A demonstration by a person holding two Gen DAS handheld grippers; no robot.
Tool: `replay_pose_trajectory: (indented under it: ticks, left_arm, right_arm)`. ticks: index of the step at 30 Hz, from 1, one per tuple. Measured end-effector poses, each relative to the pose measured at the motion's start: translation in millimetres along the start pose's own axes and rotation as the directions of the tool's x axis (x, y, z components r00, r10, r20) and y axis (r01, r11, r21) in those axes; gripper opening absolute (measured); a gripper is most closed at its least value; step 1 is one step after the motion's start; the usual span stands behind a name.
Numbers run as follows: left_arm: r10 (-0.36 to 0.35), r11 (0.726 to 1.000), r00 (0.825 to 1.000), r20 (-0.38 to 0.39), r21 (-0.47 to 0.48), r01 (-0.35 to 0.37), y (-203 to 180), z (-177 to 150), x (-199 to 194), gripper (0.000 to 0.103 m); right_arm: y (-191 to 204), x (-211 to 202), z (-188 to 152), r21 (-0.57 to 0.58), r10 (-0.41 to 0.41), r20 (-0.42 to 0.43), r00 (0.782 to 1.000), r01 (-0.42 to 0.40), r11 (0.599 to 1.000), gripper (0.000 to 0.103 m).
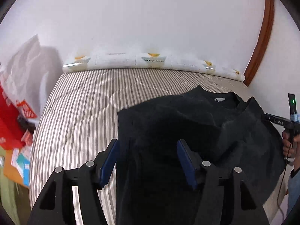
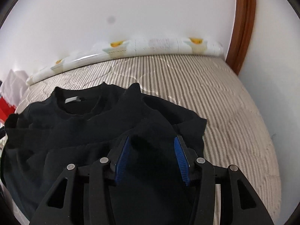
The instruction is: Fold small clothes
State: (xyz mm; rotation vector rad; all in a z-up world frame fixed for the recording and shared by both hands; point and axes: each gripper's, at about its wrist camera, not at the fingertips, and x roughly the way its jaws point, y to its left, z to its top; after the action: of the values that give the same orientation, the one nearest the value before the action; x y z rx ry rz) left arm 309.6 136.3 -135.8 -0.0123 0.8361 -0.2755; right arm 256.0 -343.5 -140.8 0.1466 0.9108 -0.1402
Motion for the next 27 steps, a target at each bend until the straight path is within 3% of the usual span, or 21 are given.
replay_pose_trajectory:
  ticks: [5, 7, 8, 9, 11, 13, 15, 17, 20, 23, 27]
  left_arm:
    - [-0.072, 0.997, 0.994, -0.079, 0.029, 0.074, -0.4, 11.3, 34.5, 0.057]
    - [-0.054, 0.998, 0.994, -0.09, 0.039, 0.058, -4.2, 13.0, 42.7, 0.038]
    - [-0.024, 0.998, 0.996, -0.08, 0.048, 0.028, -5.8, 13.5, 43.3, 0.016]
    - [-0.01, 0.998, 0.998, -0.069, 0.057, 0.014, -6.7, 14.4, 42.6, 0.009]
    - [0.008, 1.0, 1.0, 0.004, 0.015, -0.008, -1.7, 16.8, 32.3, 0.009]
    - [0.025, 0.997, 0.997, 0.074, -0.068, -0.02, 12.1, 19.3, 20.8, 0.009]
    - [-0.015, 0.991, 0.997, 0.07, -0.129, 0.024, 21.8, 22.9, 22.6, 0.009]
    - [-0.006, 0.992, 0.999, 0.053, -0.126, 0.013, 19.1, 25.3, 29.8, 0.009]
    - [0.061, 0.995, 0.998, 0.02, -0.086, -0.059, 4.3, 28.7, 45.5, 0.009]
    - [0.111, 0.992, 0.994, -0.003, -0.065, -0.111, -3.5, 27.8, 56.9, 0.009]
    - [0.134, 0.989, 0.991, -0.028, -0.055, -0.136, -4.9, 26.2, 60.5, 0.013]
  right_arm:
    - [3.9, 16.5, 9.5, 0.009, 0.04, 0.001, 0.999, -0.04, 0.999, 0.048]
    - [7.5, 23.7, 13.4, 0.002, 0.044, -0.015, 0.999, -0.044, 0.999, 0.043]
    - [9.0, 25.2, 14.7, -0.005, 0.042, -0.012, 0.999, -0.042, 0.999, 0.032]
    - [9.8, 24.8, 15.7, -0.014, 0.027, -0.002, 1.0, -0.027, 1.0, 0.023]
    - [6.2, 15.3, 16.8, -0.023, 0.037, 0.052, 0.998, -0.036, 0.999, 0.013]
    - [-5.8, -2.0, 15.3, 0.004, 0.042, 0.146, 0.988, -0.043, 0.999, 0.012]
    - [-19.6, -12.7, 14.9, 0.039, 0.038, 0.189, 0.981, -0.046, 0.998, 0.011]
    - [-29.6, -18.4, 14.9, 0.065, 0.058, 0.21, 0.976, -0.073, 0.995, 0.011]
    - [-30.2, -5.9, 13.4, 0.061, 0.021, 0.163, 0.986, -0.032, 0.998, 0.012]
    - [-29.3, 21.4, 9.3, 0.056, -0.017, 0.063, 0.998, 0.014, 0.998, 0.013]
    - [-29.7, 23.7, 9.4, 0.046, -0.028, 0.021, 0.999, 0.027, 0.999, 0.018]
